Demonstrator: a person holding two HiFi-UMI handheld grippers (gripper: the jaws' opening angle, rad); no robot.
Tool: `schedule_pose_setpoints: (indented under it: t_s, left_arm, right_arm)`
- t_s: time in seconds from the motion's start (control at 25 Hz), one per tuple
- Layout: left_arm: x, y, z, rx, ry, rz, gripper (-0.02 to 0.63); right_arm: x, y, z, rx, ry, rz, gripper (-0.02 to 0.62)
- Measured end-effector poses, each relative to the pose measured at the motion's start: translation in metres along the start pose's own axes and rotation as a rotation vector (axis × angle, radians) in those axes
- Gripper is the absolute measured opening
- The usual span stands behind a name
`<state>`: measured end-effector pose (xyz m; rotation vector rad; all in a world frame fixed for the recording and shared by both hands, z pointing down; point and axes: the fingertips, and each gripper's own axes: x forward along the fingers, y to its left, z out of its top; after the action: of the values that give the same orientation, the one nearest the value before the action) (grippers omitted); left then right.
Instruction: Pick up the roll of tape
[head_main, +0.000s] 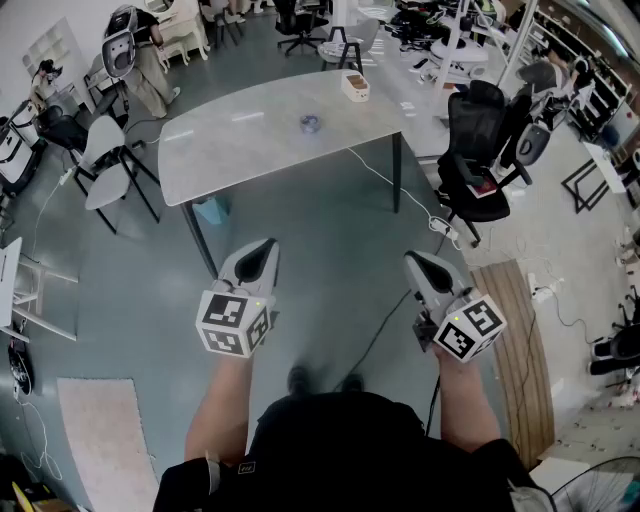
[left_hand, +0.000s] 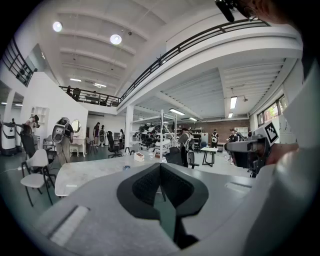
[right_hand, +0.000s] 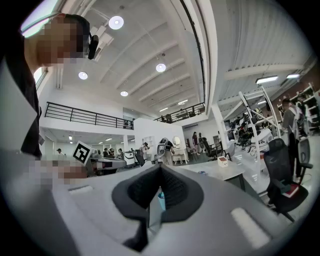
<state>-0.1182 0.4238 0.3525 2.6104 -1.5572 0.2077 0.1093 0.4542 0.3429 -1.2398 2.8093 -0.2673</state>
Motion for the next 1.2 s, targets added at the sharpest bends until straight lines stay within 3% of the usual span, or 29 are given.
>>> schedule_pose_setpoints:
  t_s: [0.68, 0.72, 0.8, 0.84, 1.08, 1.2]
  left_arm:
    - [0.014, -0.047, 0.006, 0.034, 0.01, -0.005, 0.014]
    - [0.016, -0.051, 0.008, 0.034, 0.006, -0.007, 0.024]
    - [0.021, -0.059, 0.012, 0.031, 0.003, -0.01, 0.124]
    - [0.023, -0.064, 0.013, 0.03, 0.002, -0.011, 0.145]
    - [0.036, -0.099, 0.016, 0.011, -0.004, -0.007, 0.223]
    - [0.044, -0.118, 0.012, 0.011, 0.002, -0.011, 0.233]
  right_arm:
    - [-0.04, -0.043, 0.0, 0.056, -0.02, -0.026, 0.002]
    - [-0.044, -0.047, 0.001, 0.065, -0.026, -0.029, 0.002]
    - [-0.052, -0.054, 0.003, 0.073, -0.032, -0.038, 0.002]
    - [-0.056, -0.058, 0.003, 0.076, -0.033, -0.04, 0.002]
    - [-0.087, -0.074, 0.002, 0.077, -0.02, -0.019, 0.003]
    - [-0.099, -0.084, -0.002, 0.08, -0.011, -0.005, 0.003]
